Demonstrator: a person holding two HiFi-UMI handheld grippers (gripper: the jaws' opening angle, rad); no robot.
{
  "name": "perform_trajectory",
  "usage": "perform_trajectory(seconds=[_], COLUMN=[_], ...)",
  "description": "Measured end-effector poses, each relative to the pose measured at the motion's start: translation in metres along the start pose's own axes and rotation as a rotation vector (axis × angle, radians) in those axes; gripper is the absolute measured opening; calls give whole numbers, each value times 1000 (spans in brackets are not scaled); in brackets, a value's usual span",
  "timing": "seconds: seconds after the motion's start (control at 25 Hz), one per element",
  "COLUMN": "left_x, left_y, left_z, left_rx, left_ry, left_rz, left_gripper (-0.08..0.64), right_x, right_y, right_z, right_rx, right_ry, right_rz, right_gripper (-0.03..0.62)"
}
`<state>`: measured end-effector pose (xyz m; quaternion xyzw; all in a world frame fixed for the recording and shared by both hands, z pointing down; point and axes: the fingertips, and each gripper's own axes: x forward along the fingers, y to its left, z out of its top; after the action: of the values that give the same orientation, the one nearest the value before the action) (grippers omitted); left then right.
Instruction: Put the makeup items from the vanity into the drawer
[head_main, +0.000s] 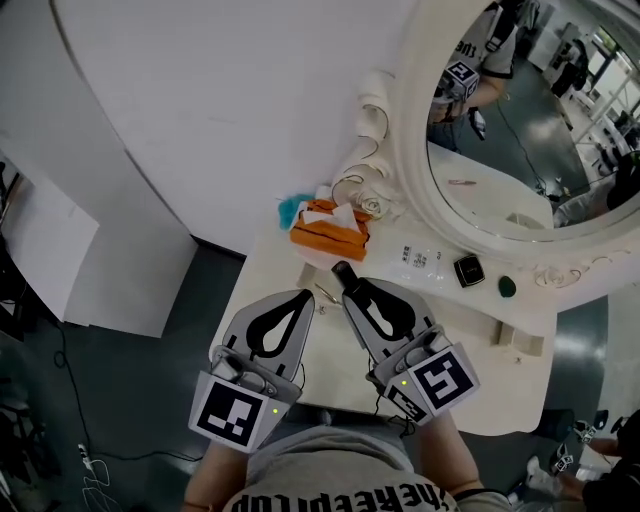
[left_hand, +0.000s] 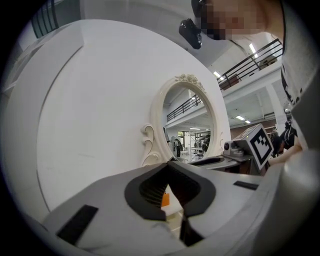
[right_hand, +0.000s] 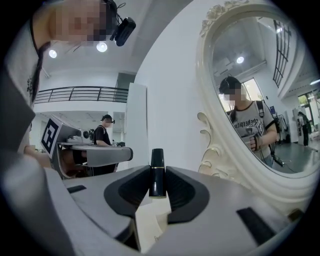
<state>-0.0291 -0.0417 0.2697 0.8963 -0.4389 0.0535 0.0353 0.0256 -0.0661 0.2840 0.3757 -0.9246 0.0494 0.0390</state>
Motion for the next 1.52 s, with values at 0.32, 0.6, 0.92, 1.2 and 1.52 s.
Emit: perform_trajectory(seconds=[0.32, 0.6, 0.92, 1.2, 1.52], left_x=[5, 11, 19, 24, 28], left_y=[24, 37, 42, 48, 56], left_z=[-7, -22, -38, -50, -62], left_rx=[-14, -46, -79, -98, -118], left_ry=[10, 36, 68, 100, 122], left_rz=[-67, -110, -144, -148, -146], left_gripper=[15, 15, 15, 15, 15], right_x=[22, 37, 47, 54, 59], right_y=[-2, -9, -16, -23, -29], right_z=[-19, -45, -77, -108, -137], right_rx=[23, 40, 55, 76, 88], right_ry=[56, 124, 204, 271, 340], right_rz=[-66, -112, -140, -150, -157], right_gripper=[120, 120, 120, 120, 121])
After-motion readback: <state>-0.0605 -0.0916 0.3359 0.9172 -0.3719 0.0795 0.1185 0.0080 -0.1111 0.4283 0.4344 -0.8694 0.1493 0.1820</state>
